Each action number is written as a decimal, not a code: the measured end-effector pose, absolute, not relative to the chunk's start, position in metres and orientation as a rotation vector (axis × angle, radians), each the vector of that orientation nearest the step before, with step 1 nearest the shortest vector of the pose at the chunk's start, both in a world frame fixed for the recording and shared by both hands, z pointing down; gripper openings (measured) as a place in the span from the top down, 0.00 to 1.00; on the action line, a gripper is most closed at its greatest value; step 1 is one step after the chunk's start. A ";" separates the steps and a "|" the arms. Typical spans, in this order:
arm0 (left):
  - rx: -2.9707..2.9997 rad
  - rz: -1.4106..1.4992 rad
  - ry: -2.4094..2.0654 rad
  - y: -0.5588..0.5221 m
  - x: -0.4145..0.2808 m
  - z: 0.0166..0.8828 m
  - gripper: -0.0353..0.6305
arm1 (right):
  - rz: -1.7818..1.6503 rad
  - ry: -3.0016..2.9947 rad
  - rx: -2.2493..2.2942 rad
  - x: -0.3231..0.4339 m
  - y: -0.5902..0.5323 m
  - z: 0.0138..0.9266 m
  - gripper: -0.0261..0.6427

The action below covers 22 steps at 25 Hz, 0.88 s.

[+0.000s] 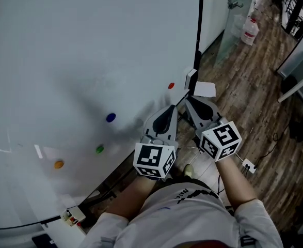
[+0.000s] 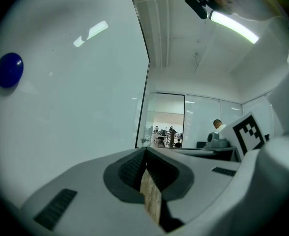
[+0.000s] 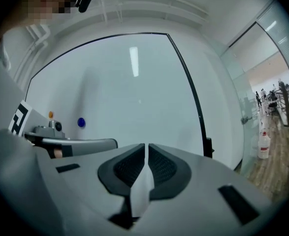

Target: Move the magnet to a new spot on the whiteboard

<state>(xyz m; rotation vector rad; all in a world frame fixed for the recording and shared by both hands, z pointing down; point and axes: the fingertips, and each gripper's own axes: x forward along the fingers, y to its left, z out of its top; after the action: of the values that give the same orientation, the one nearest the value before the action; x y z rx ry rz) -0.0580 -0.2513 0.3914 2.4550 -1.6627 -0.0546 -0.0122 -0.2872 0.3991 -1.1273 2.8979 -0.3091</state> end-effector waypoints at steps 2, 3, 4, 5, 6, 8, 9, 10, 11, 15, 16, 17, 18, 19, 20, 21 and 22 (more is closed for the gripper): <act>2.466 -0.068 -1.662 -0.249 -0.054 0.386 0.93 | -0.282 2.892 -1.120 -0.009 -0.281 0.388 0.92; 2.472 -0.076 -1.661 -0.248 -0.052 0.383 0.93 | -0.269 2.889 -1.120 -0.007 -0.278 0.383 0.92; 2.479 -0.083 -1.661 -0.248 -0.050 0.380 0.93 | -0.258 2.886 -1.121 -0.005 -0.277 0.379 0.93; 2.484 -0.089 -1.660 -0.247 -0.048 0.377 0.93 | -0.250 2.886 -1.123 -0.003 -0.276 0.376 0.93; 2.488 -0.094 -1.659 -0.247 -0.046 0.374 0.93 | -0.244 2.888 -1.127 -0.001 -0.275 0.374 0.94; 2.495 -0.102 -1.658 -0.246 -0.043 0.369 0.93 | -0.235 2.895 -1.132 0.001 -0.274 0.372 0.94; 2.499 -0.106 -1.658 -0.246 -0.041 0.367 0.93 | -0.232 2.899 -1.132 0.002 -0.274 0.371 0.94; 2.503 -0.110 -1.658 -0.246 -0.040 0.366 0.93 | -0.228 2.902 -1.131 0.002 -0.273 0.370 0.94; 2.507 -0.113 -1.657 -0.247 -0.038 0.364 0.93 | -0.223 2.904 -1.131 0.003 -0.273 0.370 0.94; 2.512 -0.106 -1.648 -0.247 -0.030 0.364 0.93 | -0.225 2.907 -1.132 0.009 -0.273 0.372 0.94; 2.510 -0.103 -1.649 -0.247 -0.029 0.365 0.93 | -0.230 2.909 -1.129 0.010 -0.272 0.373 0.94; 2.507 -0.101 -1.651 -0.247 -0.028 0.366 0.93 | -0.233 2.913 -1.124 0.011 -0.272 0.374 0.94; 2.504 -0.100 -1.652 -0.247 -0.027 0.367 0.93 | -0.236 2.917 -1.121 0.012 -0.271 0.375 0.94; 2.501 -0.098 -1.652 -0.247 -0.025 0.367 0.93 | -0.239 2.920 -1.120 0.013 -0.271 0.376 0.94; 2.498 -0.096 -1.650 -0.247 -0.023 0.368 0.93 | -0.243 2.922 -1.121 0.015 -0.270 0.376 0.94; 2.496 -0.093 -1.647 -0.247 -0.021 0.368 0.93 | -0.246 2.922 -1.124 0.018 -0.270 0.376 0.94; 2.495 -0.090 -1.643 -0.247 -0.019 0.368 0.93 | -0.250 2.922 -1.127 0.020 -0.269 0.377 0.94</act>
<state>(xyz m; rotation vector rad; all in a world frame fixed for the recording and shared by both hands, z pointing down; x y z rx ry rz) -0.0190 -0.2466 0.3683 2.4952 -1.6434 -0.0898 0.0200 -0.2694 0.3766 -1.1271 2.9220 -0.2504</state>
